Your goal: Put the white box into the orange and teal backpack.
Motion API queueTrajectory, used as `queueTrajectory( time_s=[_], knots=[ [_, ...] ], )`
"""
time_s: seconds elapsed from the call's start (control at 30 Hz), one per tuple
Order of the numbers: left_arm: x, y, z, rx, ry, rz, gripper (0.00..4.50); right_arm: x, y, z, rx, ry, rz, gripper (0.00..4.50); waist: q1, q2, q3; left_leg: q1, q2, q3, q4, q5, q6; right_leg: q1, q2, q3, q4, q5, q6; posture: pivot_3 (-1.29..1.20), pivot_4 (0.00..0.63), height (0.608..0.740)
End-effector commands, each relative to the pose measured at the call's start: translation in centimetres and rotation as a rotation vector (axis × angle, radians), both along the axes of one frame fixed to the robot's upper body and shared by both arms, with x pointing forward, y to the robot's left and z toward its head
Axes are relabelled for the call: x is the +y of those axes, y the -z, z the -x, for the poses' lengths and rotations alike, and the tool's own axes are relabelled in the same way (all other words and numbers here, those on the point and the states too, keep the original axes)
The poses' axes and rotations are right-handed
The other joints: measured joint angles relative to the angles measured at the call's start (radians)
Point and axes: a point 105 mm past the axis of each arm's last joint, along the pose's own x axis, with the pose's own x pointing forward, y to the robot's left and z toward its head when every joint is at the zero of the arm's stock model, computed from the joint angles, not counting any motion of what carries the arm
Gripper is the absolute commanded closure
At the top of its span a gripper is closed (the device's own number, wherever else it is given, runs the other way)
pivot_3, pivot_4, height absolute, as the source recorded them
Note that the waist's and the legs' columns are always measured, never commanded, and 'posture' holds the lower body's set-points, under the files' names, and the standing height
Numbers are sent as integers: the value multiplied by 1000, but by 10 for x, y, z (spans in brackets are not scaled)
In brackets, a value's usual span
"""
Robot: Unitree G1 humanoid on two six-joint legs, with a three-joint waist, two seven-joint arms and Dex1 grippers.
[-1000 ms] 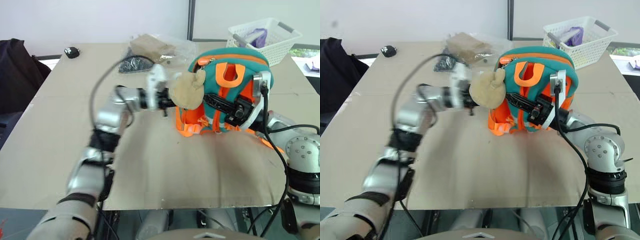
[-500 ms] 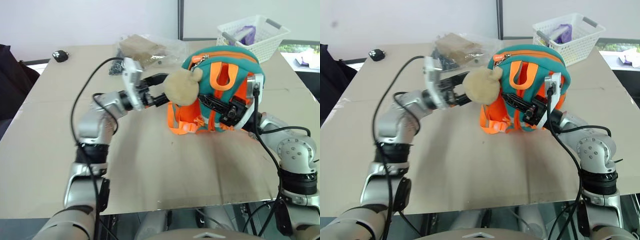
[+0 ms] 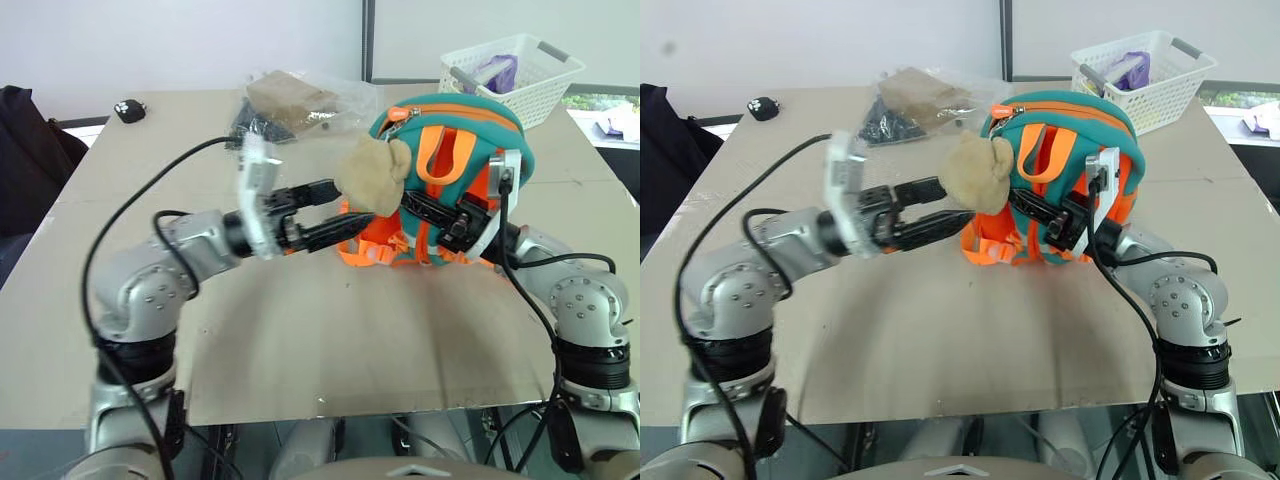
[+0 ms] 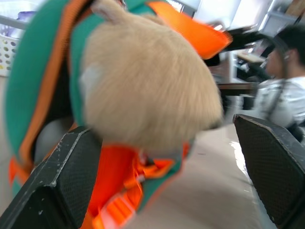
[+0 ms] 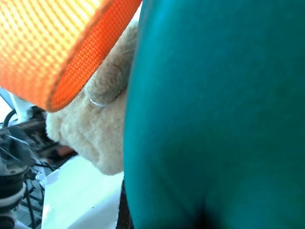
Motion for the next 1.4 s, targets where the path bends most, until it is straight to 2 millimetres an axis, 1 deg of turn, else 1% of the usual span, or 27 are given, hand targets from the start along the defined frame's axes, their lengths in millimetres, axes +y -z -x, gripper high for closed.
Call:
queueTrajectory(
  time_s=[0.03,0.1,0.2,0.3,0.37,0.4,0.47,0.53,0.6,0.63,0.67,0.7,0.73,0.8,0.83,0.9,0.97,1.03,1.07,1.1,1.13,1.17,1.2,1.27,1.3,1.33,1.4],
  knots=[
    [-6,-5,-17,-64,-76,-4,68,3,-9,4,-48,-11,-11,4500,-5,0,0,0,0,1,0,0,0,0,0,0,0,0,0,0,150,740],
    [-6,-11,-22,-83,-101,34,68,3,-9,4,-50,-5,-14,4500,-5,0,0,0,1,1,0,0,0,-1,1,0,1,0,0,0,150,740],
    [-3,-23,-24,-101,-108,119,770,3,-7,5,-51,2,-16,4500,-5,0,0,0,1,0,0,0,0,-1,0,0,1,0,0,0,150,740],
    [2,-34,-18,-100,-80,205,2212,4,-5,6,-49,5,-17,4500,-5,0,0,0,1,0,0,0,0,-1,0,0,1,0,0,0,150,740],
    [9,-35,-15,-84,-78,225,3016,4,-4,7,-48,7,-18,4500,-5,0,0,0,1,0,0,0,0,-1,0,0,1,0,0,0,150,740],
    [14,-30,-15,-68,-82,204,3414,4,-4,6,-46,8,-19,4500,-7,0,0,0,1,0,0,0,0,-1,0,0,1,0,0,0,150,740],
    [25,-24,-18,-42,-111,176,3965,4,-2,6,-44,8,-17,4500,-9,0,0,0,1,1,0,0,0,-1,0,0,1,0,0,0,150,740],
    [39,-21,-26,-11,-173,174,4190,5,-1,6,-42,9,-11,4500,-9,0,0,1,1,1,0,0,0,-1,1,0,2,0,0,0,150,740],
    [56,1,-46,57,-291,113,4285,4,-1,4,-41,18,-15,4500,-6,0,0,1,1,1,1,0,0,-1,1,0,2,0,0,0,150,740],
    [65,17,-57,92,-360,62,4286,4,-1,3,-40,22,-21,4500,-6,0,0,2,0,1,1,0,0,0,1,0,3,0,0,0,150,740],
    [70,55,-68,115,-420,-139,4286,5,-1,2,-40,26,-23,4500,-6,0,0,2,0,1,1,0,0,0,1,-1,3,0,0,0,150,740],
    [71,101,-66,163,-403,-370,4286,6,0,2,-40,26,-24,4500,-8,0,-1,2,0,2,1,0,0,0,1,-1,4,0,0,0,150,740],
    [72,138,-57,196,-348,-550,4286,7,0,2,-40,28,-25,4500,-9,2,-2,3,0,3,0,0,0,0,1,-1,4,0,0,0,150,740],
    [74,176,-43,255,-270,-697,4286,8,0,2,-42,31,-27,4500,-8,2,-2,6,0,7,-3,0,0,0,1,4,4,0,0,0,150,740],
    [76,187,-40,251,-248,-740,4286,8,-1,2,-44,33,-28,4500,-4,-1,-4,5,0,7,-3,0,0,-1,1,4,4,0,0,0,150,740],
    [81,196,-44,242,-277,-776,4286,7,-1,2,-47,41,-32,4500,5,2,-13,4,1,1,-2,0,0,1,1,1,1,0,0,0,150,740],
    [74,184,-53,209,-295,-692,4286,7,-2,1,-48,48,-35,4500,13,8,-17,5,-1,2,-2,0,0,3,-1,2,1,0,0,0,150,740],
    [62,156,-61,185,-302,-520,4286,6,-1,1,-48,51,-33,4500,16,8,-18,6,-1,2,-2,0,0,3,-1,3,1,0,0,0,150,740],
    [57,143,-60,171,-281,-452,3321,6,0,1,-46,52,-31,4500,16,8,-18,6,-1,2,-2,0,0,3,-1,3,2,0,0,0,150,740],
    [56,135,-58,153,-264,-413,2996,5,1,1,-46,53,-24,4500,16,7,-17,5,-1,1,-1,0,0,3,-1,3,2,0,0,0,150,740],
    [56,128,-56,134,-259,-382,2457,4,3,1,-47,54,-17,4500,15,7,-17,4,-1,1,-1,0,0,2,-1,2,3,0,0,0,150,740],
    [58,124,-56,123,-267,-361,2109,3,4,1,-47,54,-14,4500,15,7,-17,3,-1,1,-1,0,0,1,-1,2,3,0,0,0,150,740],
    [61,122,-57,119,-288,-346,1613,3,5,2,-50,51,-10,4500,14,7,-17,3,-1,1,-1,0,0,0,-1,2,3,0,0,0,150,740],
    [70,125,-50,156,-287,-309,635,-4,11,0,-79,73,26,4500,11,7,-17,2,-1,1,-1,0,0,-1,-1,2,3,0,0,0,150,740],
    [74,126,-45,164,-281,-309,11,-8,13,-1,-79,76,31,3970,11,7,-17,2,-1,1,-1,0,0,-1,-1,3,3,0,0,0,150,740],
    [77,128,-41,163,-280,-320,1,-13,15,-1,-94,86,53,3835,10,7,-17,2,-1,1,-1,0,0,-1,-1,3,3,0,0,0,150,740],
    [85,130,-36,155,-292,-336,0,-20,23,6,-109,69,102,3133,11,7,-17,2,-1,1,-1,0,0,-1,-1,2,3,0,0,0,150,740]
  ],
)
